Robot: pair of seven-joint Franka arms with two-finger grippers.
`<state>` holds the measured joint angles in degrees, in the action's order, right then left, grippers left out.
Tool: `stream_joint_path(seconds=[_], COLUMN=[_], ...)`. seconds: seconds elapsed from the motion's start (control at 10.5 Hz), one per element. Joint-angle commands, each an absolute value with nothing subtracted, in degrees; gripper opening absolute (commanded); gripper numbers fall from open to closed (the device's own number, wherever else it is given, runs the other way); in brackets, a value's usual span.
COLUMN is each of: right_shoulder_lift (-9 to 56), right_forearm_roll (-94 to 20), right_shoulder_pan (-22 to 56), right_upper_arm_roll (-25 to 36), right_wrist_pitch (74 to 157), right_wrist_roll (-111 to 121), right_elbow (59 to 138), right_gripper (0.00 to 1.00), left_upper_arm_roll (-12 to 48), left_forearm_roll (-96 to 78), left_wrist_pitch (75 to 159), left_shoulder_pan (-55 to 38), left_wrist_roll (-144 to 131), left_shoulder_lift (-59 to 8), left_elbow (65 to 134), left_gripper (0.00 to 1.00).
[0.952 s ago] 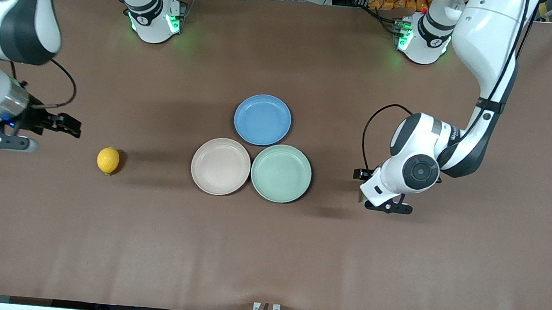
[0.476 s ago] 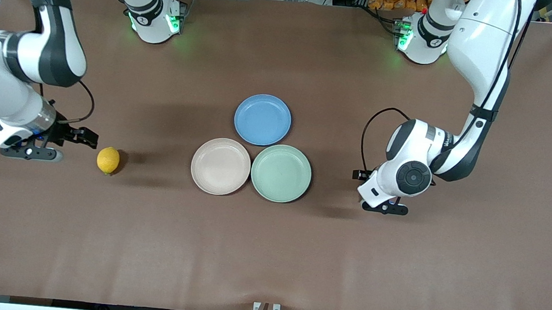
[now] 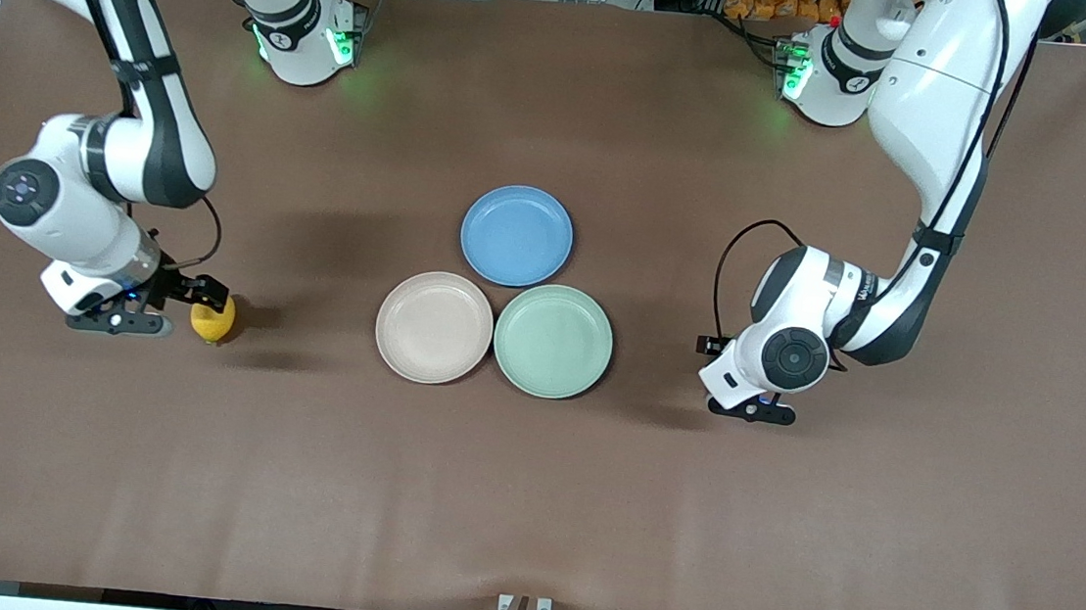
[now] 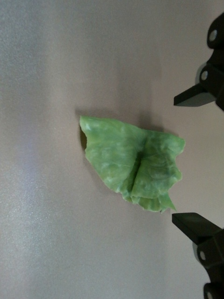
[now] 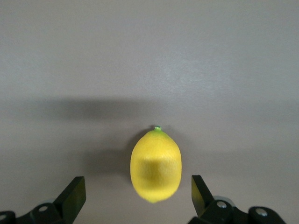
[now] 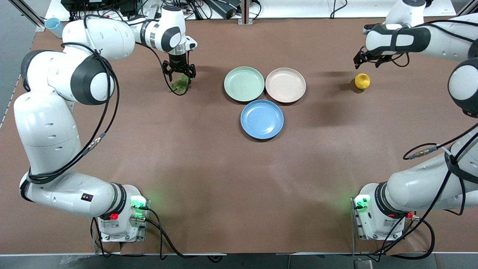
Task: Place lemon and lettuce in plates
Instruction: 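Lower the left gripper onto the lettuce while the right gripper reaches the lemon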
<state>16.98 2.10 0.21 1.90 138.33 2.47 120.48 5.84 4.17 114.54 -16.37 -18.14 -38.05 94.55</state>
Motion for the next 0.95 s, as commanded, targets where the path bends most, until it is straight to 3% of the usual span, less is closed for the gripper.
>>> stream_joint_path(seconds=[0.0, 0.67, 0.86], right_shoulder_lift=[20.82, 25.75, 25.93], right_forearm_roll=[2.37, 2.37, 2.20], right_shoulder_pan=[-1.67, -3.08, -3.08], right_upper_arm_roll=[1.58, 1.50, 1.49], right_wrist_pitch=[143.08, 148.53, 148.54], right_wrist_roll=[5.80, 7.47, 7.21], right_elbow=[121.28, 121.38, 121.38], right_gripper=[1.00, 1.00, 0.85], left_upper_arm_roll=[5.71, 5.71, 5.71], left_forearm_roll=[5.80, 6.77, 6.77], left_wrist_pitch=[114.70, 115.75, 115.84], left_shoulder_pan=[-16.52, -16.70, -16.70], left_wrist_roll=[-17.05, -17.05, -17.05], left_shoulder_lift=[-39.11, -41.40, -41.83], left_elbow=[93.69, 93.78, 93.69], left_gripper=[1.00, 1.00, 1.00])
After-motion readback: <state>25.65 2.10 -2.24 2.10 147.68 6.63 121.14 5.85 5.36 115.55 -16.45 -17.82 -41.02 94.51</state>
